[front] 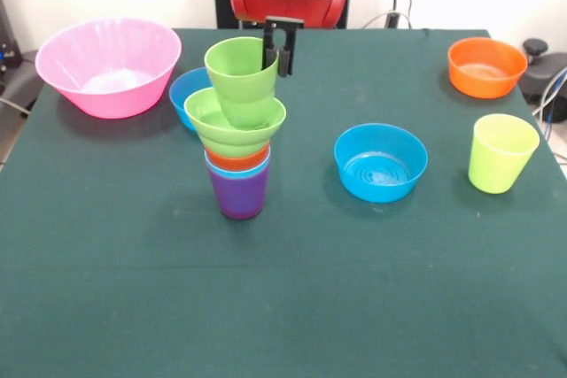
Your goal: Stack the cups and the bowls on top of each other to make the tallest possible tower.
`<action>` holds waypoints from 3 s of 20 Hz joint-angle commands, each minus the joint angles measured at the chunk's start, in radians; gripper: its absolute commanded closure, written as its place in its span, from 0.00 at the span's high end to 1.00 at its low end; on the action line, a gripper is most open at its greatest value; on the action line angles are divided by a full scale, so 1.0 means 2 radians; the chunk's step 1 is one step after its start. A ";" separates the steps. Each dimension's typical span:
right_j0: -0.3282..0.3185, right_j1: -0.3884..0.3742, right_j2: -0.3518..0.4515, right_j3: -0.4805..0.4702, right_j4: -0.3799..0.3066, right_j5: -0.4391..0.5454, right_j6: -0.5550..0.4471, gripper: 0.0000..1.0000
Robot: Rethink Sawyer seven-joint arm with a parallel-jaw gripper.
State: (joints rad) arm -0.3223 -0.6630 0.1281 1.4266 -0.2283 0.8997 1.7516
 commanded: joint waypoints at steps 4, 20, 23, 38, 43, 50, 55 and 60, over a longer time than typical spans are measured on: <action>-0.013 0.019 0.018 -0.015 -0.015 0.028 -0.015 0.00; -0.020 0.047 0.025 0.005 -0.021 -0.048 0.008 0.00; -0.016 0.044 0.023 0.019 -0.020 -0.064 0.019 0.00; -0.004 0.027 0.013 0.043 -0.014 -0.068 0.029 0.00; 0.002 0.042 0.012 0.019 -0.012 -0.062 0.036 0.00; 0.003 0.046 0.015 0.031 -0.004 -0.071 0.045 0.00; -0.004 0.050 0.021 0.033 0.000 -0.059 0.033 0.00; -0.016 0.057 0.029 0.036 0.011 -0.046 0.022 0.00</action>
State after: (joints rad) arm -0.3452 -0.6197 0.1278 1.4431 -0.2269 0.7936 1.7516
